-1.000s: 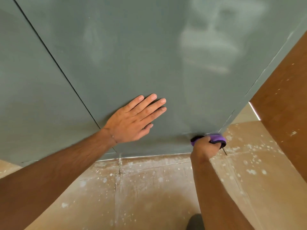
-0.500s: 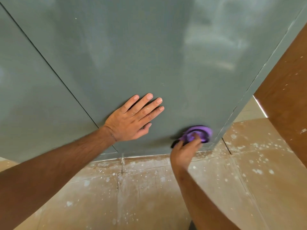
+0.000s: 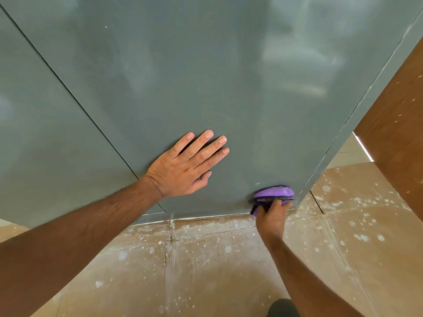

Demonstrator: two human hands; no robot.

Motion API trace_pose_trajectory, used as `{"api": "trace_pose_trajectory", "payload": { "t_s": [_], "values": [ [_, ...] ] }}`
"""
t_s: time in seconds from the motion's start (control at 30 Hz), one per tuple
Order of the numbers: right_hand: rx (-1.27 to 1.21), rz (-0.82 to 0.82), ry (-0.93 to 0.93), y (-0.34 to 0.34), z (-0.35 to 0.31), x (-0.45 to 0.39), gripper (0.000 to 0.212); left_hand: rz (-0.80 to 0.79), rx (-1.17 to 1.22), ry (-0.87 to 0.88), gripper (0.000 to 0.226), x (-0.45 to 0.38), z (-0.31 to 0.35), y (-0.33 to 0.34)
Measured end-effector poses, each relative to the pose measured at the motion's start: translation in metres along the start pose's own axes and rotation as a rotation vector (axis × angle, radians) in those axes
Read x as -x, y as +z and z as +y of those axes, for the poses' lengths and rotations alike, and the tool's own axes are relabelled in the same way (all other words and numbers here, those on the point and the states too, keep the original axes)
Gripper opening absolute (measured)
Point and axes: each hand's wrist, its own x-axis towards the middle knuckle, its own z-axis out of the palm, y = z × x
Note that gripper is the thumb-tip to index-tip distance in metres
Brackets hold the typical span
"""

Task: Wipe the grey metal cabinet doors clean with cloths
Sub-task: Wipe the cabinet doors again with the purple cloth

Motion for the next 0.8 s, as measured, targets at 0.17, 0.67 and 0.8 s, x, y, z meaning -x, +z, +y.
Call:
{"api": "trace_pose_trajectory", "payload": {
  "t_s": [0.17,0.67,0.8],
  "values": [
    [-0.129,0.019,0.468,-0.049,0.057,-0.061,0.038,-0.007,0.013,0.006,0.07,0.0,0.0,-0.001],
    [-0.585,0.058,0.571,0.018,0.048,-0.042,0.03,-0.034,0.016,0.02,0.069,-0.002,-0.002,-0.004],
    [-0.52,0.227,0.627,-0.019,0.035,-0.059,0.047,-0.037,0.02,0.029,0.069,-0.002,-0.002,-0.005]
  ]
}}
